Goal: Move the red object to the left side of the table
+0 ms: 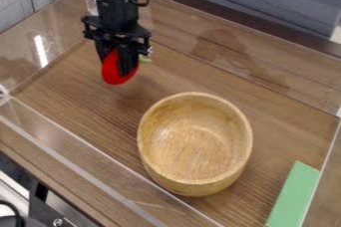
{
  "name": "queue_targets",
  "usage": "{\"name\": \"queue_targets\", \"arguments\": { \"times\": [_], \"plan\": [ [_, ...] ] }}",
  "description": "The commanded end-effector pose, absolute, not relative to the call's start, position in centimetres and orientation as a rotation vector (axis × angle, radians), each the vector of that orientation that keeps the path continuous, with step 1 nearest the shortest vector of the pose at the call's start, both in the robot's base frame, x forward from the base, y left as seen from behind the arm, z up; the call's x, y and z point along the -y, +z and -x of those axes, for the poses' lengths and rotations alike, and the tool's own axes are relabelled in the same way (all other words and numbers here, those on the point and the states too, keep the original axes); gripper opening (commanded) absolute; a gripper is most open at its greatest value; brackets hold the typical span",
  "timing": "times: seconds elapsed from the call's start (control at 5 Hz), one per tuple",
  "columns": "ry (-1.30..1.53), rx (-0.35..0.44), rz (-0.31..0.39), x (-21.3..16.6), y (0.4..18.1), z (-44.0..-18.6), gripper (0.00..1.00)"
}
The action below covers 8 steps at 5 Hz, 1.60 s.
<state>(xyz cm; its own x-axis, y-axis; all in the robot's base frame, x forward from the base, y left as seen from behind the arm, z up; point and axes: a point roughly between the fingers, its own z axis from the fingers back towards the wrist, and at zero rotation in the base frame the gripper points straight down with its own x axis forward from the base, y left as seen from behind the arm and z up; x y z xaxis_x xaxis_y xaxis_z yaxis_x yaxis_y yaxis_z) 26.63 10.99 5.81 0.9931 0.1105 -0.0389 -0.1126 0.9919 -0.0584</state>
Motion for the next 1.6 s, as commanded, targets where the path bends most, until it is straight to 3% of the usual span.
{"name": "queue_targets", "arguments": {
  "times": [0.0, 1.4],
  "plan": [
    [0.122, 0.011, 0.038, -11.3, 8.6, -27.1, 1.00],
    [0.182, -0.015, 0.074, -10.1, 8.3, -26.4, 1.00]
  ]
}}
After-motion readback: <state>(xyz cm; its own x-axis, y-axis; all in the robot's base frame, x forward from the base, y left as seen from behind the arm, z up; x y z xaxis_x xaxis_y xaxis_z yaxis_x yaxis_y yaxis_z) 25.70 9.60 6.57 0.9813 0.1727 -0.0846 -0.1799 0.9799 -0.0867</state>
